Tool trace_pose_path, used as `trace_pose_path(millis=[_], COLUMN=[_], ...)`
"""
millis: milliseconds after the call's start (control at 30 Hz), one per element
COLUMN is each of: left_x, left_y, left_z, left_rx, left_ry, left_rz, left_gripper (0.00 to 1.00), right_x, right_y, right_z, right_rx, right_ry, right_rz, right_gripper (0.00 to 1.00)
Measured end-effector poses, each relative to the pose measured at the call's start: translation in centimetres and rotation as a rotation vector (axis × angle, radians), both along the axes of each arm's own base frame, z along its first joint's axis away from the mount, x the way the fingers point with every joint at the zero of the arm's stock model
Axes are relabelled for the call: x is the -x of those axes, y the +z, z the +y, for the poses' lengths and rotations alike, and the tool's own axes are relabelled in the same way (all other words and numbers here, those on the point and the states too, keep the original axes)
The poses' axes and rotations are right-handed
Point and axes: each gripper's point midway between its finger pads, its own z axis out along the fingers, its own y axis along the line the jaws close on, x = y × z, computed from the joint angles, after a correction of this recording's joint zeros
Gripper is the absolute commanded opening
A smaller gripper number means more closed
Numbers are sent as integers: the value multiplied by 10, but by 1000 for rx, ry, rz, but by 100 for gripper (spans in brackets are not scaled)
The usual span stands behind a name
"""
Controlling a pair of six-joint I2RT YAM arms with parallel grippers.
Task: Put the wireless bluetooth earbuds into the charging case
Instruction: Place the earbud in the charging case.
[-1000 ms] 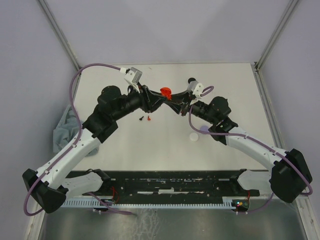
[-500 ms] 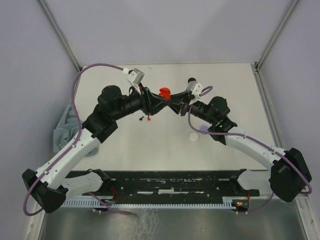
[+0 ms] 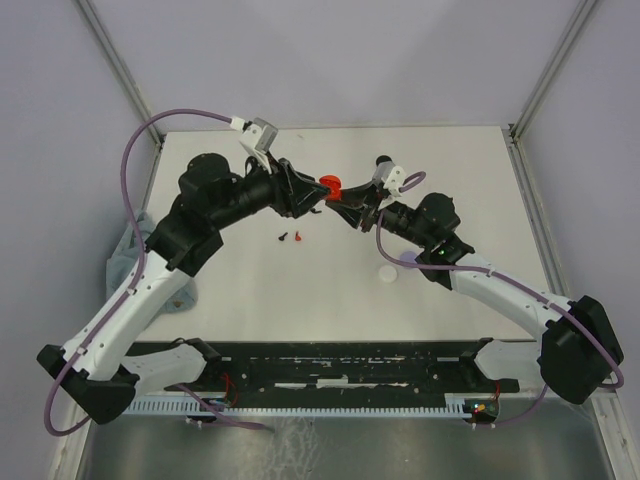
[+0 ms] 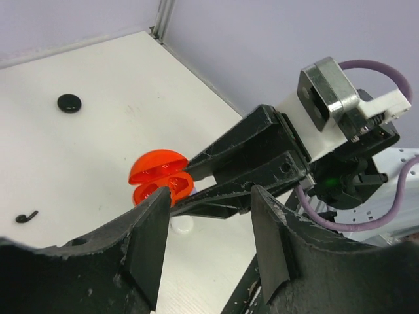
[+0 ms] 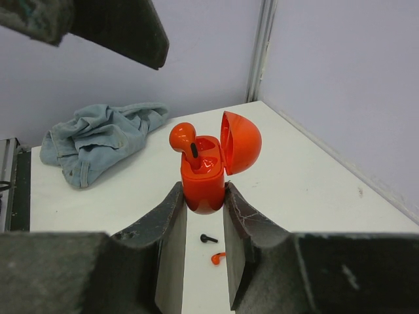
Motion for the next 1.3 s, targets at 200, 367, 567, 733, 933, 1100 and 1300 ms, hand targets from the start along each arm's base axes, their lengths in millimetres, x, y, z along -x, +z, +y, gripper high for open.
trace_pose_path(millis=[200, 367, 567, 733, 933, 1100, 1300], left_x=[-14, -20, -17, -13, -11, -8, -5], left_y=[-11, -32, -35, -36, -38, -39, -38], left_z=[-1, -8, -11, -13, -13, -13, -15], left_rx=[-46, -75, -72, -71, -75, -76, -73], left_ry=[-19, -67, -110, -139, -148, -160, -183], left_rz=[23, 85, 99, 106, 117, 124, 127], left_gripper=[60, 60, 59, 57, 56, 55, 54], right_x=[1, 2, 3, 3, 2, -1, -2], right_y=[0, 0, 0, 0, -1, -5, -7], right_z=[0, 1, 2, 2, 3, 5, 5], right_rx=[-2, -1, 0, -1, 3, 10, 15], right_ry=[5, 15, 21, 21, 20, 19, 15], right_rz=[4, 5, 4, 4, 9, 19, 27], right_gripper=[5, 5, 5, 5, 5, 5, 5])
